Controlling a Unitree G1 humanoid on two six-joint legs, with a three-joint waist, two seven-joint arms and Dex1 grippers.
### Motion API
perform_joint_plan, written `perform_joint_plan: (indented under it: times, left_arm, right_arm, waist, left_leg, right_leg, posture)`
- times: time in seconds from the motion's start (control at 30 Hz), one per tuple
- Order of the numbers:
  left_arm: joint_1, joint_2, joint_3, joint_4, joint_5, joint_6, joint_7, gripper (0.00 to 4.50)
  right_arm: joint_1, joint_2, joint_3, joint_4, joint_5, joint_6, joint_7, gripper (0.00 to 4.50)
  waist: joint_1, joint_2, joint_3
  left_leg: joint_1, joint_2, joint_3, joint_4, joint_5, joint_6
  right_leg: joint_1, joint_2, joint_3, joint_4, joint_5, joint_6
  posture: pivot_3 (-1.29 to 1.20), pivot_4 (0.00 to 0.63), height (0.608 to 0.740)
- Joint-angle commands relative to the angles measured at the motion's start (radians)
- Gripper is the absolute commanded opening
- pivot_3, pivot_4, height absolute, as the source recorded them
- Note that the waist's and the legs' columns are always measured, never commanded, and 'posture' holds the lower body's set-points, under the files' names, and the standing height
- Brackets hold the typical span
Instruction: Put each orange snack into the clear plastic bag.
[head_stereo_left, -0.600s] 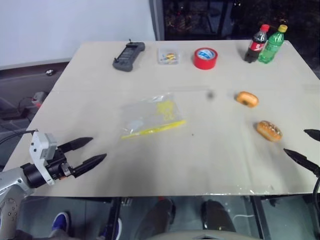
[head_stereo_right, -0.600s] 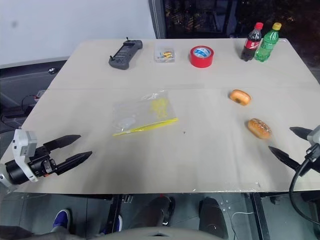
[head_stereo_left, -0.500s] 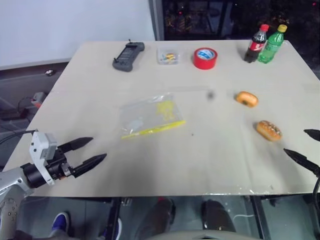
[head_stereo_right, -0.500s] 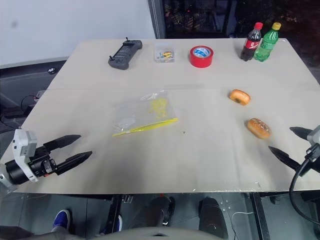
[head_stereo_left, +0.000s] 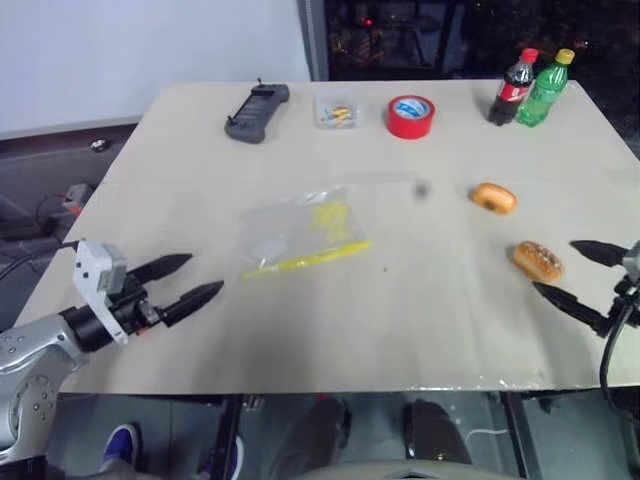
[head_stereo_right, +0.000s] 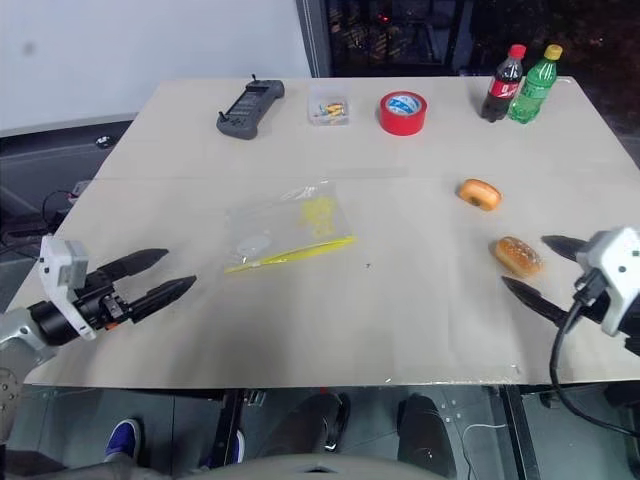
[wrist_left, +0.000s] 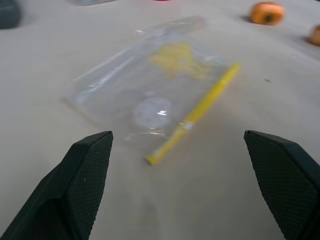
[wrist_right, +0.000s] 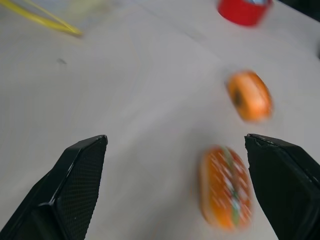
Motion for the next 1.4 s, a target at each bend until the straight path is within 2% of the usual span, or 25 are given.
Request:
perform_joint_plan:
  times: [0.03, 0.13, 0.3, 0.43, 0.57, 0.73, 0.87, 1.0, 1.2, 1.4]
  left_arm:
    - [-0.063, 0.023, 0.006, -0.026, -0.121, 0.27, 0.145, 4.46]
    - [-0.203, 0.075, -0.018, 0.13, -0.261, 0.551, 0.128, 4.46]
    - [-0.412, 0.081, -0.134, 0.409, -0.2, 0.623, 0.1, 4.46]
    - [-0.591, 0.067, -0.274, 0.673, -0.104, 0.593, -0.007, 4.46]
    - [-0.707, 0.06, -0.382, 0.844, -0.062, 0.611, -0.206, 4.46]
    - [-0.809, 0.069, -0.414, 0.983, -0.082, 0.692, -0.465, 4.46]
    - [-0.83, 0.057, -0.425, 1.02, -0.05, 0.661, -0.534, 4.46]
    - [-0.825, -0.01, -0.43, 1.024, -0.004, 0.623, -0.476, 4.46]
    - [-0.815, -0.114, -0.374, 0.982, 0.004, 0.683, -0.301, 4.46]
    - [-0.81, -0.242, -0.237, 0.946, -0.006, 0.695, -0.046, 4.46]
  right_arm:
    - [-0.068, 0.01, 0.113, -0.098, 0.023, 0.003, -0.032, 4.5]
    - [-0.16, 0.022, 0.232, -0.13, 0.045, 0.025, -0.04, 4.5]
    - [-0.26, 0.035, 0.359, -0.167, 0.027, 0.038, -0.075, 4.5]
    - [-0.251, 0.029, 0.361, -0.194, 0.025, 0.047, -0.096, 4.5]
    - [-0.221, 0.017, 0.339, -0.224, 0.027, 0.065, -0.117, 4.5]
    - [-0.175, 0.005, 0.297, -0.262, 0.029, 0.081, -0.139, 4.5]
    - [-0.135, 0.009, 0.26, -0.295, 0.035, 0.094, -0.16, 4.5]
    - [-0.115, 0.013, 0.26, -0.317, 0.023, 0.098, -0.186, 4.5]
    - [-0.09, 0.015, 0.256, -0.325, 0.01, 0.088, -0.205, 4.5]
    - [-0.092, 0.019, 0.273, -0.324, -0.005, 0.081, -0.219, 4.5]
  waist:
    - [0.0, 0.0, 0.0]
    - [0.001, -0.001, 0.001]
    - [0.0, -0.001, 0.001]
    - [0.001, -0.002, 0.0]
    - [-0.001, -0.002, 0.0]
    - [-0.013, -0.003, 0.0]
    - [-0.025, -0.003, 0.0]
    - [-0.029, -0.003, 0.0]
    - [-0.025, -0.005, -0.001]
    - [-0.014, -0.002, -0.007]
  left_leg:
    - [0.0, 0.0, 0.0, 0.0, 0.0, 0.0]
    - [0.0, 0.0, -0.002, 0.001, 0.0, 0.0]
    - [0.0, -0.001, -0.002, 0.001, 0.002, -0.004]
    - [-0.001, -0.002, -0.003, 0.001, 0.002, -0.005]
    - [-0.001, -0.003, -0.004, 0.001, 0.002, -0.005]
    - [-0.002, -0.003, -0.004, 0.002, 0.002, -0.005]
    - [-0.002, -0.003, -0.005, 0.002, 0.002, -0.005]
    - [-0.002, -0.003, -0.004, 0.003, 0.002, -0.005]
    - [-0.002, -0.003, -0.005, 0.005, 0.002, -0.005]
    - [0.0, -0.004, -0.005, 0.005, 0.002, -0.005]
  right_leg:
    - [0.0, 0.0, 0.0, 0.0, 0.0, 0.0]
    - [-0.001, 0.005, -0.002, 0.001, 0.0, 0.0]
    - [-0.001, 0.006, -0.002, 0.001, 0.0, 0.0]
    - [-0.001, 0.005, -0.002, 0.001, 0.0, 0.0]
    - [-0.002, 0.004, -0.003, 0.001, 0.0, 0.0]
    - [-0.002, 0.005, -0.003, 0.002, 0.0, 0.0]
    - [-0.002, 0.005, -0.003, 0.002, 0.0, 0.0]
    - [-0.002, 0.004, -0.002, 0.003, 0.0, 0.0]
    - [-0.001, 0.004, -0.003, 0.003, 0.001, 0.0]
    - [0.0, 0.003, -0.003, 0.004, 0.001, 0.002]
  posture:
    - [0.0, 0.15, 0.74]
    - [0.0, 0.15, 0.74]
    - [0.0, 0.15, 0.74]
    - [0.0, 0.15, 0.74]
    - [0.0, 0.15, 0.74]
    - [0.0, 0.15, 0.74]
    - [0.0, 0.15, 0.74]
    - [0.0, 0.15, 0.74]
    - [0.0, 0.15, 0.74]
    - [0.0, 0.15, 0.74]
